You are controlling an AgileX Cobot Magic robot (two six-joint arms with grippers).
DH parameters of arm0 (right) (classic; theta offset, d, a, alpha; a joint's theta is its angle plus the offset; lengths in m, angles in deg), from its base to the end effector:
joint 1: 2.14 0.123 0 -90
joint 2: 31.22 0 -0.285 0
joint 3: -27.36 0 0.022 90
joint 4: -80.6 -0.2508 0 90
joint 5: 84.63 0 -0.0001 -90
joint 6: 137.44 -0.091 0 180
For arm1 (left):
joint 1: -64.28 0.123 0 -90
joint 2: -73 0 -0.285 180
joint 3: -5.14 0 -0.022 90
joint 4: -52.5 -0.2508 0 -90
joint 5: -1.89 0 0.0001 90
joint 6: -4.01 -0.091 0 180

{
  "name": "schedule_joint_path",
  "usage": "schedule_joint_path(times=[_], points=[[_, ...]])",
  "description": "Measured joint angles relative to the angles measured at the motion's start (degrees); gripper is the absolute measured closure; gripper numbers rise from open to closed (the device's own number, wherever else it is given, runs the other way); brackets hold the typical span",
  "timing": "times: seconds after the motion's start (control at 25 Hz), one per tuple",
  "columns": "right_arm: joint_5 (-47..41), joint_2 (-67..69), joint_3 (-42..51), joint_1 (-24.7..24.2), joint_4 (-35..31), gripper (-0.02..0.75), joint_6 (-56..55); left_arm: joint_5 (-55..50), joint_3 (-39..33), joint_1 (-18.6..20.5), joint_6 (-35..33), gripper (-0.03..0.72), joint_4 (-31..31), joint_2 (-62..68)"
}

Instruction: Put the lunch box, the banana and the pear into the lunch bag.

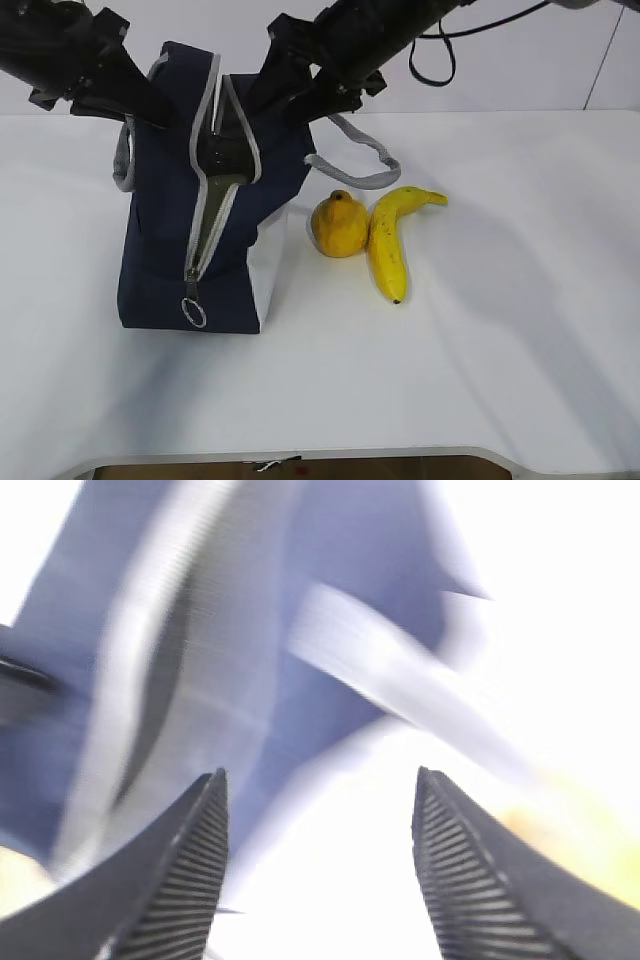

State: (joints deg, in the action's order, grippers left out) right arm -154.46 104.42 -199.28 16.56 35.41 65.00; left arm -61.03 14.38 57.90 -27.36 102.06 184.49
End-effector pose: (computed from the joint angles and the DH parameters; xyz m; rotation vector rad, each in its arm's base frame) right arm 0.4414 0.2134 0.2890 -0.7310 2.4620 1.0533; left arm 0.3742 -0.1039 0.2963 0.4412 2.5092 -1.0064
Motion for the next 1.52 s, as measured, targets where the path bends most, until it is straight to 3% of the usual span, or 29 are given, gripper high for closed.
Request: schedule_joint_path(times=[0.24,0.48,0.76,1.04,1.52], points=[[-0.7,-1.3,-3.8,0.0,10.0,0.262,-5.2,0.0,0.0,0.0,2.4,0.676,-5.2,0.0],[-1.6,-6.5,-3.7,0.0,27.7,0.268,-15.1,0.0,0.0,0.0,3.4,0.676,-7.7,0.0],[-1.6,-11.7,3.5,0.0,37.7,0.268,-19.1,-0.2,0.0,0.0,4.9,0.676,-8.9,0.0],[-1.6,-10.5,15.3,0.0,39.1,0.268,-19.9,-0.5,0.0,0.0,5.8,0.676,-9.0,0.0],[-1.1,-3.0,16.1,0.0,32.5,0.268,-22.4,-0.8,0.0,0.0,5.8,0.676,-9.0,0.0]])
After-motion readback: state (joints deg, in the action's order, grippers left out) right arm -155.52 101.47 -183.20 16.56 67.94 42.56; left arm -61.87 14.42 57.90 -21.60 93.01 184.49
